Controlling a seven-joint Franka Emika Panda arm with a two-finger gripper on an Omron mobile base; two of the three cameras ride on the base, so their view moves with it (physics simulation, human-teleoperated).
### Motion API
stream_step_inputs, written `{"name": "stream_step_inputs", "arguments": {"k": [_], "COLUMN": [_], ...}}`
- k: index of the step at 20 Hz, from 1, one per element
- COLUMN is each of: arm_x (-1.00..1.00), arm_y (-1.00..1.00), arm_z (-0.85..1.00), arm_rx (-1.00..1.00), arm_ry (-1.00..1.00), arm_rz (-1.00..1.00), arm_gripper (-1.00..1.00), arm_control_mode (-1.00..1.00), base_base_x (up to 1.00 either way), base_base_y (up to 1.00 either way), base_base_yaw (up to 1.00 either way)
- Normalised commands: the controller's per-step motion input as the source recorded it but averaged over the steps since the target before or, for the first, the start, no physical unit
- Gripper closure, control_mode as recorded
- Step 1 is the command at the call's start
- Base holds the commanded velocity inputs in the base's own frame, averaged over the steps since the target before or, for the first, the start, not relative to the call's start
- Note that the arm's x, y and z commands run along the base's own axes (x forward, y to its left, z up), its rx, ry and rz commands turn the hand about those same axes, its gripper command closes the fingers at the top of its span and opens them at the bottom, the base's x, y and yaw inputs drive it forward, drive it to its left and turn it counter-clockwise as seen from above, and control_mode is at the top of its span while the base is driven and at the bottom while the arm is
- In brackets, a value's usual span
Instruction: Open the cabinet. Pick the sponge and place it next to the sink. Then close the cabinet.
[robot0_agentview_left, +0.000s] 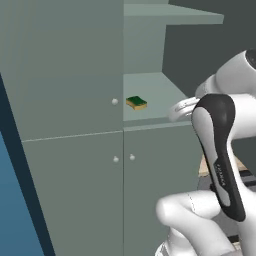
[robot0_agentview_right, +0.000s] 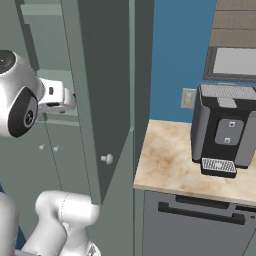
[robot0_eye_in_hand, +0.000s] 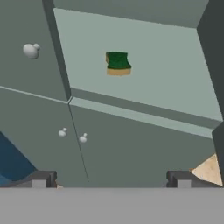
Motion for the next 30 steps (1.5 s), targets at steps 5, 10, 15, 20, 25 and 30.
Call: {"name": "stream_step_inputs", "arguments": {"k": [5,10,15,20,25,30], "arm_x": [0.31,0.47,0.42,0.32,0.53,0.69], "arm_y": [0.23,0.07,0.05,0.20,0.26,0.03], "arm_z": [0.00,0.00,0.00,0.00,0.00,-0.11], "arm_rx": [0.11,0.00,0.00,0.00,0.00,0.00], "arm_ry": [0.00,-0.04,-0.03,0.00,0.00,0.01], "arm_rz": [0.08,0.04,0.01,0.01,0.00,0.00], "arm_gripper": [-1.00,-1.00,-1.00,-1.00,-1.00,-1.00], "arm_control_mode": [-1.00,-1.00,-1.00,-1.00,-1.00,-1.00], "base_base_x": [0.00,0.00,0.00,0.00,0.00,0.00], "base_base_y": [0.00,0.00,0.00,0.00,0.00,0.00], "base_base_yaw": [0.00,0.00,0.00,0.00,0.00,0.00]}}
